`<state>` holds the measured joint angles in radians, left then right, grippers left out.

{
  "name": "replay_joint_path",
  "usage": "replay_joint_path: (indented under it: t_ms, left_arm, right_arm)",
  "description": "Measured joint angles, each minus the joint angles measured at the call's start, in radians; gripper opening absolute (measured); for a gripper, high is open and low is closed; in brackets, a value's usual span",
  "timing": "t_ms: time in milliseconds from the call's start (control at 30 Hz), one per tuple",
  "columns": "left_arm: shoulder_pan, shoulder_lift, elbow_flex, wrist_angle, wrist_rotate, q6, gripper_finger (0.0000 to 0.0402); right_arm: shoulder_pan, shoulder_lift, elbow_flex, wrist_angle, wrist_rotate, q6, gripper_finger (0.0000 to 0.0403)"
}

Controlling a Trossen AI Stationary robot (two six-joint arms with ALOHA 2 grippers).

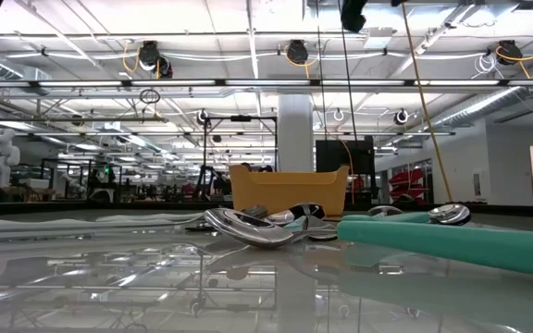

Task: Sort silverware by color (type)
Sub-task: Put the black spoon into the white bin

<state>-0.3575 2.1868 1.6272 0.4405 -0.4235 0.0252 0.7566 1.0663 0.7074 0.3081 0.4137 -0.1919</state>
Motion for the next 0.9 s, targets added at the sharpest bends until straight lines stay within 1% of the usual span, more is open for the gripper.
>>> replay_joint_path:
  t_ms: [100, 233, 333, 433, 600, 667, 733, 833, 900]
  left_arm:
    - [0.0, 0.0, 0.0, -0.002, -0.062, -0.028, 0.0003]
    - [0.0, 0.0, 0.0, -0.003, -0.124, -0.072, 0.0003]
    - [0.0, 0.0, 0.0, -0.002, -0.129, -0.092, 0.0003]
    - [-0.002, 0.0, 0.0, -0.004, -0.129, -0.115, 0.0003]
    - [-0.015, -0.002, 0.002, -0.006, -0.136, -0.144, 0.0003]
    - [-0.021, -0.003, 0.002, -0.004, -0.147, -0.144, 0.0003]
    - [-0.024, -0.003, 0.003, -0.004, -0.161, -0.148, 0.0003]
    - [-0.025, -0.003, 0.003, -0.006, -0.166, -0.174, 0.0003]
    - [-0.025, -0.003, 0.003, -0.009, -0.173, -0.19, 0.0003]
  right_arm:
    - [0.039, -0.016, 0.0, -0.018, 0.147, 0.021, 0.0189]
    - [0.093, -0.028, 0.0, -0.014, 0.358, 0.044, 0.0206]
    - [0.124, -0.028, 0.0, -0.019, 0.497, 0.044, 0.021]
    - [0.152, -0.028, 0.002, -0.023, 0.587, 0.048, 0.021]
    - [0.194, -0.027, 0.029, -0.038, 0.688, 0.048, 0.021]
    - [0.206, -0.026, 0.051, -0.066, 0.712, 0.049, 0.021]
    - [0.214, -0.026, 0.081, -0.112, 0.713, 0.078, 0.021]
    - [0.214, -0.026, 0.117, -0.163, 0.713, 0.181, 0.021]
    - [0.214, -0.025, 0.133, -0.178, 0.713, 0.219, 0.021]
